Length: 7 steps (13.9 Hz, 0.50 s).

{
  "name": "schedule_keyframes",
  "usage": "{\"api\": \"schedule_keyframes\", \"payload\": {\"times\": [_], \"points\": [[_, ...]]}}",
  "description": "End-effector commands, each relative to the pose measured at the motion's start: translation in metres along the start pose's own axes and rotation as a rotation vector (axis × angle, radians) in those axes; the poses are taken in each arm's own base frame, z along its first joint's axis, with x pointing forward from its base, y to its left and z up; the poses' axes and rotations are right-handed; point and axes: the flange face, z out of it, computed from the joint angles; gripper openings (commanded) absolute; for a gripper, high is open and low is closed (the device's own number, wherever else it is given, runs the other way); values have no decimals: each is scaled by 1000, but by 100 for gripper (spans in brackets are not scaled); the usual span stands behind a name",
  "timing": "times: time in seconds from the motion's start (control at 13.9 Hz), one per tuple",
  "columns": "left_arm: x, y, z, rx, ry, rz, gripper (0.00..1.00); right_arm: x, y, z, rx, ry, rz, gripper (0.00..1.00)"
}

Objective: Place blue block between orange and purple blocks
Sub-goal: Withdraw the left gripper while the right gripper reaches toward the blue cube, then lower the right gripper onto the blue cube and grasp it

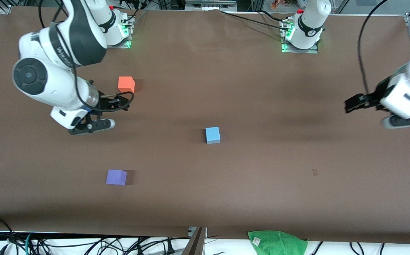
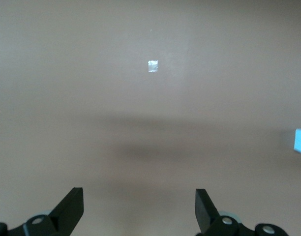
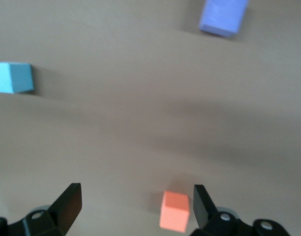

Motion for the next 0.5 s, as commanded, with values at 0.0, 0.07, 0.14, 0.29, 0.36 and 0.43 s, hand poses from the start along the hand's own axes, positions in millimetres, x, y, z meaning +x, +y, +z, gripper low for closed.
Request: {"api": "schedule_keyframes", "payload": {"times": [0.0, 0.07, 0.14, 0.29, 0.36, 0.43], "points": [[-13, -38, -7, -20, -13, 87, 100, 15, -58, 31, 25, 50, 56, 100], [-16, -49, -10, -22, -19, 132, 100, 19, -81, 44, 32, 72, 94, 100], [-19, -52, -13, -23, -18, 161, 100, 23, -98, 51, 41, 101, 123, 100], [-29, -43, -9, -21, -80, 151, 100, 28, -133, 67, 55, 129, 172, 100], [-33, -39, -6, -20, -114, 91, 100, 29, -157, 79, 57, 133, 196, 100], [-34, -37, -7, -17, -113, 51, 100, 32, -182, 93, 66, 141, 238, 100]]}}
